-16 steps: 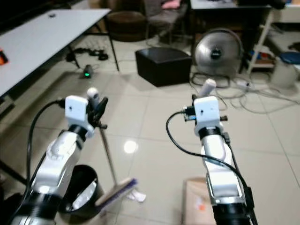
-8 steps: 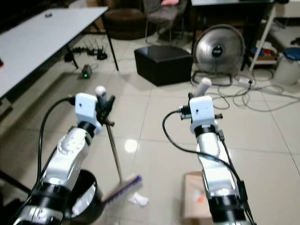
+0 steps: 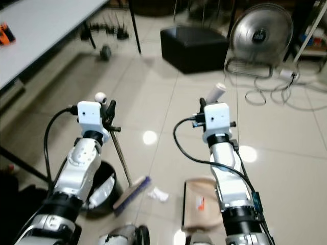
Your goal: Sweep floor
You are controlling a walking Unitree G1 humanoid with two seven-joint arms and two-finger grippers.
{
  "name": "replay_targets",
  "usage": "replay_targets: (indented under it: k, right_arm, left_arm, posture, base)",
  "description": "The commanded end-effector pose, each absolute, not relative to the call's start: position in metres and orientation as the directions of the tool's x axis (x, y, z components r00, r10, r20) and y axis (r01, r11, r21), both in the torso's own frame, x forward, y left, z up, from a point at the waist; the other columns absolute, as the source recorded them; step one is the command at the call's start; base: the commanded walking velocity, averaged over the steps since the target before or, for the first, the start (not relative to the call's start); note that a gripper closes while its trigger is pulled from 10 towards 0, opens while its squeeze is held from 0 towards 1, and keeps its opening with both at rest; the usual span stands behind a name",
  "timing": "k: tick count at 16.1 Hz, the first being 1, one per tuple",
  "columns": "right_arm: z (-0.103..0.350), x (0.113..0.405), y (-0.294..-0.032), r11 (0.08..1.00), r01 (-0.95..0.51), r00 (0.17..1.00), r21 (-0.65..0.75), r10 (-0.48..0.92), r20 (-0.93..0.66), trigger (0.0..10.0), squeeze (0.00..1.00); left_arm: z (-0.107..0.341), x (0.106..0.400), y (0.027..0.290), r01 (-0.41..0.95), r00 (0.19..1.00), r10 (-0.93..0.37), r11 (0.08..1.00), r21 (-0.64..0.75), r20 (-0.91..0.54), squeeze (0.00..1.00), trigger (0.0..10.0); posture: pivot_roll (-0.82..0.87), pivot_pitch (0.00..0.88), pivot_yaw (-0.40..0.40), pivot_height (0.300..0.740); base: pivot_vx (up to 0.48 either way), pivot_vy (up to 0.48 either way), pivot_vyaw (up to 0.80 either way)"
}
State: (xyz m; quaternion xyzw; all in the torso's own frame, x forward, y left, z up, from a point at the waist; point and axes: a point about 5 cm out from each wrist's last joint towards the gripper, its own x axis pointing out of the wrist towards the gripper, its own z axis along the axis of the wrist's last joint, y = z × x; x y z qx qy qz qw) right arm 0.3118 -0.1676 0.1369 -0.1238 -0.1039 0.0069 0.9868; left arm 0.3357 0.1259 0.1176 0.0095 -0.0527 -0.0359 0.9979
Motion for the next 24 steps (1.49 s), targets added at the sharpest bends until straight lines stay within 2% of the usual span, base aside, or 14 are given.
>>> replay_targets:
  k: [1, 7, 11, 13, 17, 18, 22, 24]
  right_arm:
    - [0.146, 0.316, -0.166, 0.972, 0.008, 0.966, -0.235, 0.053, 0.252, 10.0, 0.00]
    - [0.152, 0.318, -0.156, 0.952, -0.026, 0.916, -0.305, 0.145, 0.375, 10.0, 0.00]
    - [0.141, 0.316, -0.142, 0.920, -0.063, 0.900, -0.387, 0.220, 0.376, 10.0, 0.00]
    - [0.133, 0.313, -0.132, 0.924, -0.055, 0.899, -0.378, 0.211, 0.384, 10.0, 0.00]
    - [0.115, 0.310, -0.106, 0.934, -0.065, 0.908, -0.352, 0.201, 0.367, 10.0, 0.00]
    - [0.114, 0.311, -0.103, 0.939, -0.048, 0.913, -0.340, 0.179, 0.365, 10.0, 0.00]
    - [0.112, 0.315, -0.100, 0.953, -0.006, 0.929, -0.303, 0.118, 0.352, 10.0, 0.00]
    - [0.109, 0.317, -0.105, 0.961, 0.032, 0.940, -0.273, 0.064, 0.335, 10.0, 0.00]
  left_arm:
    - [0.130, 0.341, 0.124, 0.055, 0.984, -0.060, 0.998, 0.033, 0.169, 0.00, 10.0]
    - [0.126, 0.350, 0.116, -0.065, 0.977, 0.069, 0.998, -0.024, 0.202, 0.00, 10.0]
    - [0.124, 0.351, 0.112, -0.106, 0.972, 0.108, 0.994, -0.020, 0.209, 0.00, 10.0]
    - [0.123, 0.352, 0.109, -0.126, 0.969, 0.131, 0.991, -0.037, 0.208, 0.00, 10.0]
    - [0.131, 0.357, 0.089, -0.078, 0.973, 0.100, 0.991, -0.113, 0.207, 0.00, 10.0]
    - [0.134, 0.358, 0.082, -0.062, 0.976, 0.096, 0.983, -0.173, 0.195, 0.00, 10.0]
    - [0.146, 0.358, 0.059, 0.025, 0.980, 0.048, 0.932, -0.361, 0.191, 0.00, 10.0]
    - [0.155, 0.356, 0.049, 0.072, 0.977, 0.019, 0.909, -0.411, 0.213, 0.00, 10.0]
  posture:
    - [0.05, 0.273, 0.127, 0.740]
    - [0.06, 0.368, 0.157, 0.740]
    - [0.07, 0.406, 0.165, 0.740]
    - [0.08, 0.407, 0.172, 0.740]
    - [0.10, 0.411, 0.178, 0.740]
    - [0.10, 0.412, 0.180, 0.740]
    - [0.10, 0.398, 0.185, 0.740]
    - [0.11, 0.395, 0.187, 0.740]
  base:
    - [0.000, 0.000, 0.00]
    - [0.000, 0.000, 0.00]
    - [0.000, 0.000, 0.00]
    - [0.000, 0.000, 0.00]
    - [0.000, 0.000, 0.00]
    - [0.000, 0.000, 0.00]
    - [0.000, 0.000, 0.00]
    - [0.000, 0.000, 0.00]
